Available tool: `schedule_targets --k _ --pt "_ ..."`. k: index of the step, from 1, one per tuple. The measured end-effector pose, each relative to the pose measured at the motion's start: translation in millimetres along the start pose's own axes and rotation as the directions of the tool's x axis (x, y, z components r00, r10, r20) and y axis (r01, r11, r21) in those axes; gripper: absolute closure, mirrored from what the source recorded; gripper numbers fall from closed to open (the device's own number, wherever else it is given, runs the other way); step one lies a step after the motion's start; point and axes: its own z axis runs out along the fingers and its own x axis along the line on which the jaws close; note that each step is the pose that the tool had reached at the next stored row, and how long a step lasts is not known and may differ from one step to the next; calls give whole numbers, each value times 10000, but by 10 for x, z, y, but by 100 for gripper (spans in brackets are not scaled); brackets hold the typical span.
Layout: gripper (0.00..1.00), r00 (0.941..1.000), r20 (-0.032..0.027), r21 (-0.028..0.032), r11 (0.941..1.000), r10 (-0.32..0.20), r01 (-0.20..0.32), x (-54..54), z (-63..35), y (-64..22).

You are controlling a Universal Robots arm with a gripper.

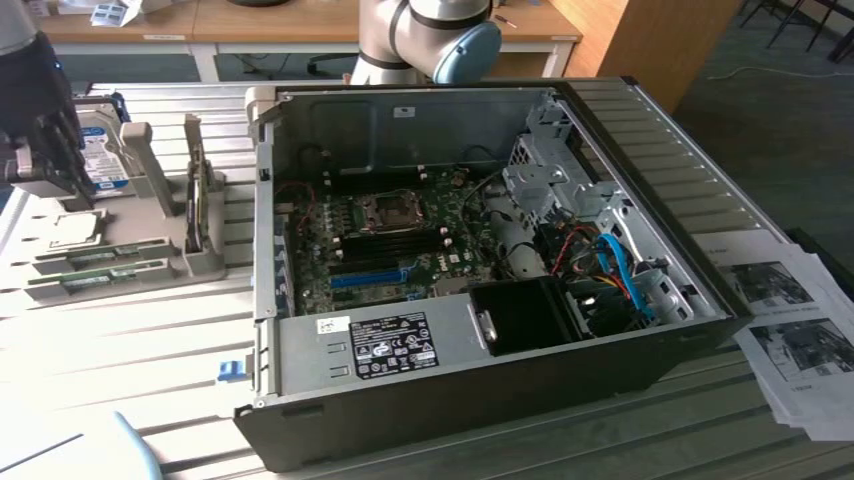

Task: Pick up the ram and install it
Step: 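Pick up the ram and move it above insertion slot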

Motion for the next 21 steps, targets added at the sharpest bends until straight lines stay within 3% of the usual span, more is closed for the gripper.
schedule_targets --k 9,21 --pt "71 10000 0 -1 10000 0 0 2 102 -5" --pt "71 10000 0 0 10000 0 0 42 103 -1"
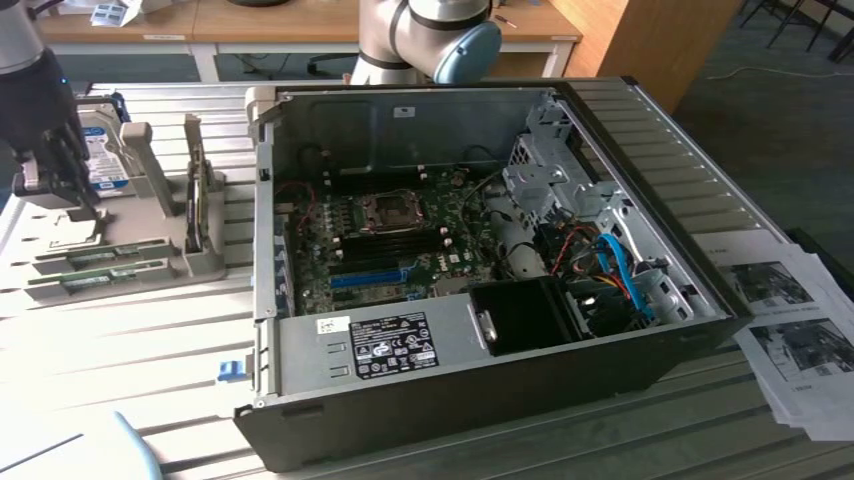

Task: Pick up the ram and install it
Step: 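Pick up the ram and move it above insertion slot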

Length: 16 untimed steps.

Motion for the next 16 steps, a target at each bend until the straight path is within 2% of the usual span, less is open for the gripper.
schedule_targets --k 16 --pt "71 10000 0 0 10000 1 -1 169 -3 14"
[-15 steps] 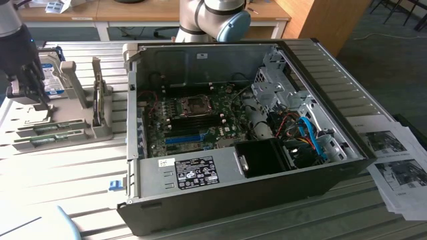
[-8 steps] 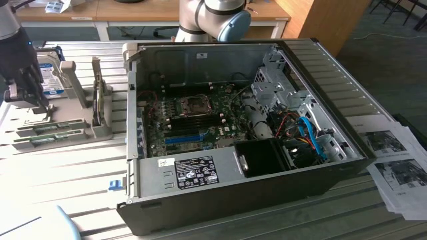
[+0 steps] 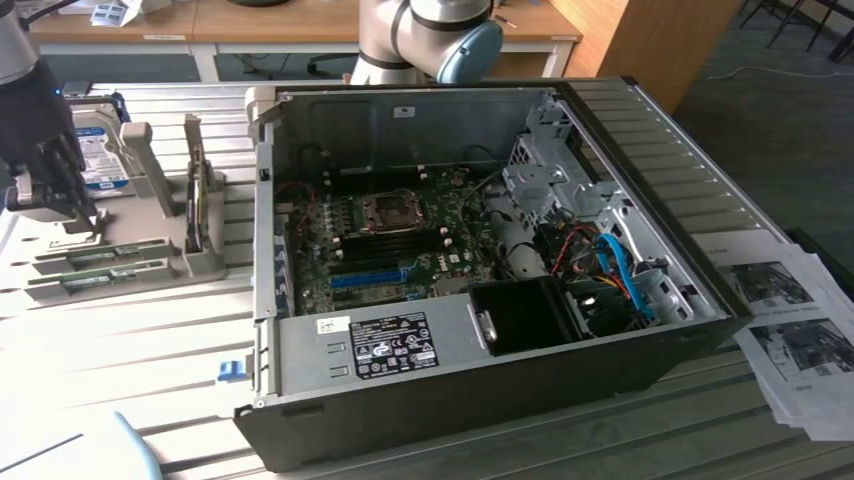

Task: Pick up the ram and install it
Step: 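Pick up the ram and move it above insertion slot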

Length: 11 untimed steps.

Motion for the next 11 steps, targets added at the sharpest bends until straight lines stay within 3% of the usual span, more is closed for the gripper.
schedule_targets --k 11 --pt "71 10000 0 -1 10000 0 0 2 62 -2"
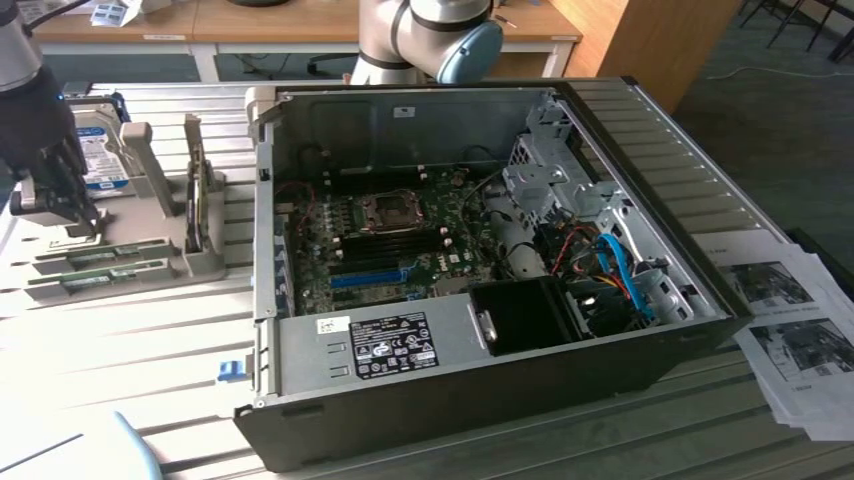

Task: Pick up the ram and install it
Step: 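Pick up the ram and move it above insertion slot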

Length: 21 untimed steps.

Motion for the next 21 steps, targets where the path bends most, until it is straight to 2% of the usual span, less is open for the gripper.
schedule_targets --k 21 --pt "71 10000 0 1 10000 0 0 4 227 -10"
